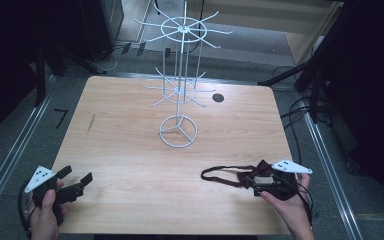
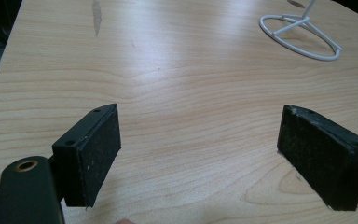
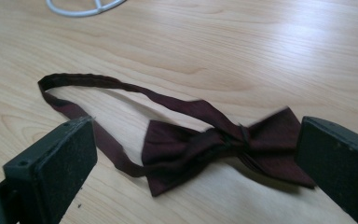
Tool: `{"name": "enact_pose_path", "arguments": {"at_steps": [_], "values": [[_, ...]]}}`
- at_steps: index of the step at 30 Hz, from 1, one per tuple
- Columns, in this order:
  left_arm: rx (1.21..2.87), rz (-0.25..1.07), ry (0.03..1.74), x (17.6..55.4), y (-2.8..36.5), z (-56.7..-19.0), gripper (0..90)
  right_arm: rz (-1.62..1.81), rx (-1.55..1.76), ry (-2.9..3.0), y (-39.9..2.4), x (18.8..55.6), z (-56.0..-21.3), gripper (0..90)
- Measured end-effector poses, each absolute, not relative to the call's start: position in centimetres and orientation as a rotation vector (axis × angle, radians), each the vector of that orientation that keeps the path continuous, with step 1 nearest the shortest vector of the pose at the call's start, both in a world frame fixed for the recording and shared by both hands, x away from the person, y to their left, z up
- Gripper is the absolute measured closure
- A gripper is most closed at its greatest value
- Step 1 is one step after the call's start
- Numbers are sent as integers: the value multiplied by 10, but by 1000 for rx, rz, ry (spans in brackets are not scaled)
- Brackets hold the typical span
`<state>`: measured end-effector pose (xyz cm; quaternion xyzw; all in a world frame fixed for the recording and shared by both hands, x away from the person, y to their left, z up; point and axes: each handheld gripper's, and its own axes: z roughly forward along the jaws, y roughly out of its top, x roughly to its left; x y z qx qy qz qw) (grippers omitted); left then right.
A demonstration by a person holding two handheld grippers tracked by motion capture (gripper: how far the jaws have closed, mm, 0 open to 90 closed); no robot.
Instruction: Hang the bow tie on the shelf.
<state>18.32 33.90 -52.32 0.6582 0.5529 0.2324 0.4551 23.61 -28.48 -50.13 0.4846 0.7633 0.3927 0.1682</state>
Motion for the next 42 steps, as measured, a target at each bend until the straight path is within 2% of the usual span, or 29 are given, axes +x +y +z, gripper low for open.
{"name": "enact_pose_path", "arguments": {"at_steps": [14,34,42], "values": [[1622,569,1359,183,339,-523,143,1009,1301,2330,-249,263,-502,0],[1618,567,1360,183,340,-523,143,799,1187,2512,-219,265,-523,0],[1617,566,1359,183,340,-523,143,781,1190,2545,-217,266,-529,170]]}}
